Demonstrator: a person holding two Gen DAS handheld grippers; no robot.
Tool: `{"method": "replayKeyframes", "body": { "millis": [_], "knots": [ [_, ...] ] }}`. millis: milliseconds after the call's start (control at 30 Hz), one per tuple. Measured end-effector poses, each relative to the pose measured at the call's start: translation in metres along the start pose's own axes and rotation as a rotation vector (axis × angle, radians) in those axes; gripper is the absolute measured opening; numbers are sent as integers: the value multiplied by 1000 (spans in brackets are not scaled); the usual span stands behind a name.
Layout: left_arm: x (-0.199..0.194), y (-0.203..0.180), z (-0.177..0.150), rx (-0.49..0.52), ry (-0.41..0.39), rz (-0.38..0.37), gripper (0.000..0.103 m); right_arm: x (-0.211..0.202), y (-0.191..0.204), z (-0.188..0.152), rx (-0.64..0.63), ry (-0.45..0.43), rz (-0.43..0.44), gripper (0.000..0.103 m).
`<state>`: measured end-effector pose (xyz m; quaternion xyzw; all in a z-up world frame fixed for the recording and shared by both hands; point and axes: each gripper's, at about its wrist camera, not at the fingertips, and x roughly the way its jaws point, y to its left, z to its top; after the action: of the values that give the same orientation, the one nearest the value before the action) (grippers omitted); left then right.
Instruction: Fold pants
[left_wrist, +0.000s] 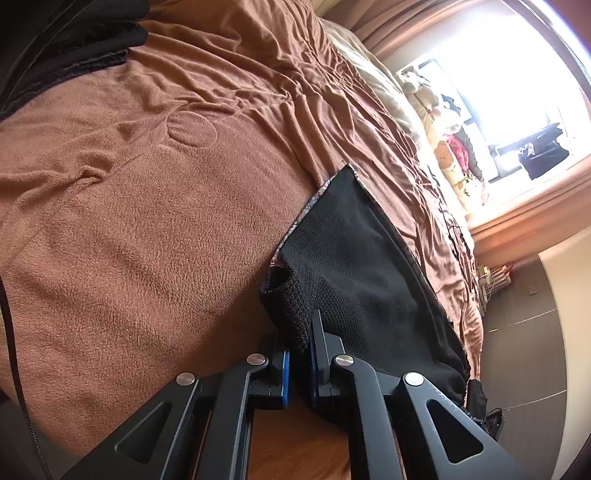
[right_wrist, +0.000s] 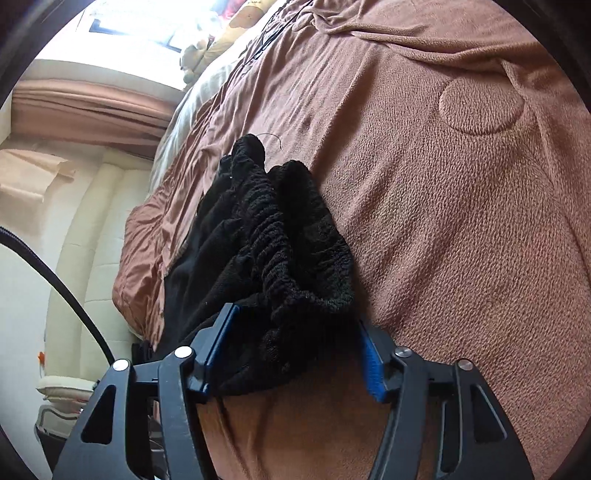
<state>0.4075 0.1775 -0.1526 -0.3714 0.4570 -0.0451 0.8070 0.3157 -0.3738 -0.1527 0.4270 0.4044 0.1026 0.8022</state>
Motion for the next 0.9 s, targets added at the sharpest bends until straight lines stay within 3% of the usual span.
{"method": "replayKeyframes", "body": {
  "millis": [67,267,333,433,600,900],
  "knots": [
    [2,2,0,4,2,1,8,2,1,3,2,6,18,67],
    [5,6,-3,3,18,10,10,11,0,10,21,-48,14,64],
    [6,8,-6,11,26,16,10,11,0,10,16,-75,-14,33],
    [5,9,-10,28,38,25,13,11,-1,14,15,-90,-28,18],
    [-7,19,-16,31,25,40,25,6,8,20,-28,-137,-39,15],
    [-21,49,-28,-11,32,86,26,-1,5,14,-24,-151,-58,15]
  ]
}}
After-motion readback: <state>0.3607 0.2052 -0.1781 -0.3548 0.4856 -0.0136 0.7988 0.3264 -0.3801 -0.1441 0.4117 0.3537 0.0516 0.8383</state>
